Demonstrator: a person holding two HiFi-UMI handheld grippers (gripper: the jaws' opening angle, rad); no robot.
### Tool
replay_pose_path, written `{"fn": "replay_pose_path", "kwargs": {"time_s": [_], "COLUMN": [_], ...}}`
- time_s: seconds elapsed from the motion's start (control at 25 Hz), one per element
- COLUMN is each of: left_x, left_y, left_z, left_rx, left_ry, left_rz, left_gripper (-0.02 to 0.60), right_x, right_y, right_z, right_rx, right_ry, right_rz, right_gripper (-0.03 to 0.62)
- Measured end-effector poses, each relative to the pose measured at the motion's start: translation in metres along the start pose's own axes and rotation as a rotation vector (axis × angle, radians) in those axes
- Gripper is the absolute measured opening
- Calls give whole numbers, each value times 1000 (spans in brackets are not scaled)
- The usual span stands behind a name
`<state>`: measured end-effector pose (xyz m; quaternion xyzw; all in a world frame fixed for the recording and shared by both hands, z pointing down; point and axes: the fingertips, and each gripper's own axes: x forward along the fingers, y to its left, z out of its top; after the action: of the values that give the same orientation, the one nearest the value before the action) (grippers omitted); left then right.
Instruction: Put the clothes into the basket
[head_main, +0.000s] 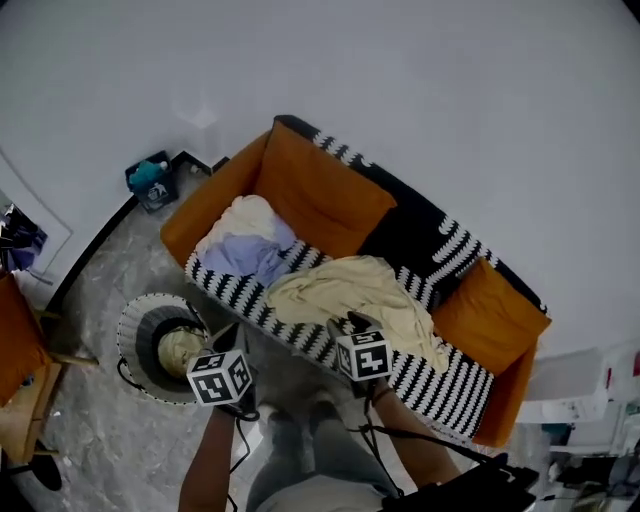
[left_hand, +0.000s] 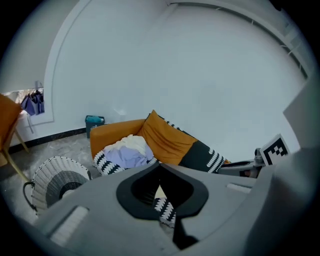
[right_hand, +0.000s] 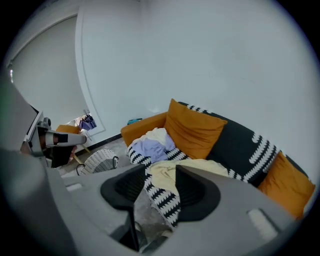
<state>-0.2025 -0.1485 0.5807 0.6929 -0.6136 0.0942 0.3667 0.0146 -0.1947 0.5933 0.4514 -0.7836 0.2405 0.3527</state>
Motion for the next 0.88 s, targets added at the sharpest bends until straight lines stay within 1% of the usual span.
{"fn": "replay_pose_path", "kwargs": {"time_s": [0.24, 0.36, 0.48, 0.68, 0.88], "left_x": [42, 61, 78, 97, 112], "left_y": [-49, -70, -86, -100, -83], "left_z": [-20, -32, -43, -54, -79], "left_rx": [70, 95, 110, 112, 84], "left_ry": [85, 128, 160, 188, 218], "left_rz": [-99, -130, -144, -137, -72], "left_gripper": [-6, -6, -6, -6, -6], "right_x": [-17, -20, -17, -3, 33], "right_y": [-58, -80, -98, -116, -121], "right_z": [-63, -81, -93, -103, -115], "right_rx": [133, 175, 196, 177, 124], "right_ry": [60, 76, 90, 120, 157], "right_rz": [-105, -136, -147, -129, -70], "right_gripper": [195, 195, 195, 195, 195]}}
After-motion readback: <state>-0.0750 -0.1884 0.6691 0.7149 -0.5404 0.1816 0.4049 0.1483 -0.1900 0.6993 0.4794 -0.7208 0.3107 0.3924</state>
